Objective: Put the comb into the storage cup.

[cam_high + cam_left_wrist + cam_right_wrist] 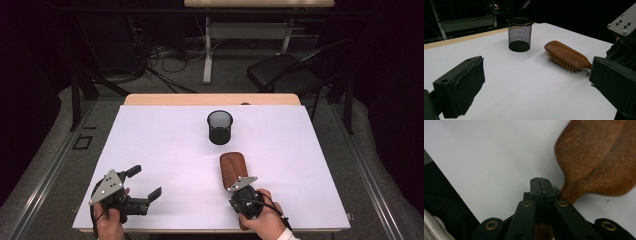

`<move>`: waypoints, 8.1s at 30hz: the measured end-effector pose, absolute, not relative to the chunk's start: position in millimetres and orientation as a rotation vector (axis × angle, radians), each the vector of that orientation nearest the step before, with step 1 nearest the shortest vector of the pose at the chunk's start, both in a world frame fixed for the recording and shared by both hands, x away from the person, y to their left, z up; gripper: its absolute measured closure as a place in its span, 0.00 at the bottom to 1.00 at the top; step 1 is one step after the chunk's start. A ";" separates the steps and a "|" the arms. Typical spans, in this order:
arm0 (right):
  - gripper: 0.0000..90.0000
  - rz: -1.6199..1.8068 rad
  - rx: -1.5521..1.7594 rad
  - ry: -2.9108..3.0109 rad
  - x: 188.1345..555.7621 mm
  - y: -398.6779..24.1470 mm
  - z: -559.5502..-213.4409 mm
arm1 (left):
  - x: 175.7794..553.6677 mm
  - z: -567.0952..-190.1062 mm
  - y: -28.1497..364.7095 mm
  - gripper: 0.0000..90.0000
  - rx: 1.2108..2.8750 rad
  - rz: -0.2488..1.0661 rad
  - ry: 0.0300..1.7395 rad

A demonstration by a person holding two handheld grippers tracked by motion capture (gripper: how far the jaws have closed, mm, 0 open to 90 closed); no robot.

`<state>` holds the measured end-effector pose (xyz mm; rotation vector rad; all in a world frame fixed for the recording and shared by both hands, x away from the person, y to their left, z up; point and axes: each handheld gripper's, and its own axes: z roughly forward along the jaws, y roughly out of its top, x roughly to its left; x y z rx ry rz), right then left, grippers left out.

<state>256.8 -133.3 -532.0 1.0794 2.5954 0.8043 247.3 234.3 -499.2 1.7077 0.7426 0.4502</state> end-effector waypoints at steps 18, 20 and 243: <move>1.00 0.880 1.308 2.469 260.0 -188.3 -529.8 | 248.0 -500.6 233.2 0.00 1.711 0.450 0.748; 1.00 0.878 1.309 2.467 260.2 -188.9 -529.8 | 247.9 -500.5 233.2 0.00 1.711 0.452 0.750; 0.81 0.549 1.136 2.756 311.5 -168.2 -531.1 | 249.4 -503.5 231.0 0.00 1.730 0.442 0.756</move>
